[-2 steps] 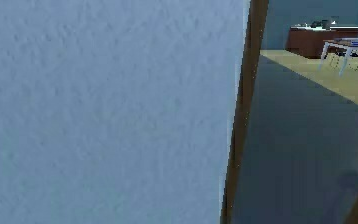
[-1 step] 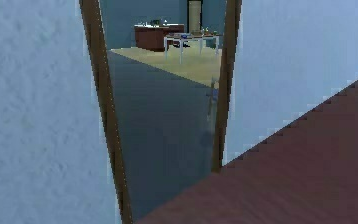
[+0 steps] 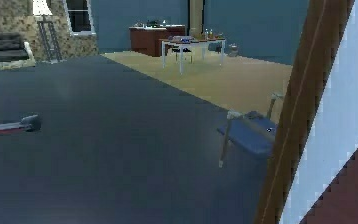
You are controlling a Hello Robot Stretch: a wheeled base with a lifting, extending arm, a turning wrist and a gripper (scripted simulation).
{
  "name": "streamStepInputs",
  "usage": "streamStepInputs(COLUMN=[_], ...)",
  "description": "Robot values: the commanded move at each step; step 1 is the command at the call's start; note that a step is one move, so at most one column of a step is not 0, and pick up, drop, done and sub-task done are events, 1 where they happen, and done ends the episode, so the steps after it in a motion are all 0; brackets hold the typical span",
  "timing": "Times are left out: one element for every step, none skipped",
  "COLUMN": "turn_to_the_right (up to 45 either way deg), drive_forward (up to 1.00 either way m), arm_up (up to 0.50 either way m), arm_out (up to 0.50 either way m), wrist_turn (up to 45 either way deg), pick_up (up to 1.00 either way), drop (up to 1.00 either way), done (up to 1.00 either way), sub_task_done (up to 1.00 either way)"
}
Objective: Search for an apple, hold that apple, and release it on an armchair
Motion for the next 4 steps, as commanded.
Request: streamStepInputs(turn_to_the_right=[9.0, 0.0, -42.0, 0.0], drive_forward=[0.0, 0.15, 0.0, 0.45], arm_up=[0.0, 0.0, 0.0, 0.0], arm_out=[0.0, 0.0, 0.0, 0.0], wrist_turn=[0.0, 0.0, 0.0, 0.0], pick_up=[0.0, 0.0, 0.0, 0.0], drop=[0.0, 0.0, 0.0, 0.0], done=[0.0, 0.0, 0.0, 0.0], sub_task_done=[0.0, 0.0, 0.0, 0.0])
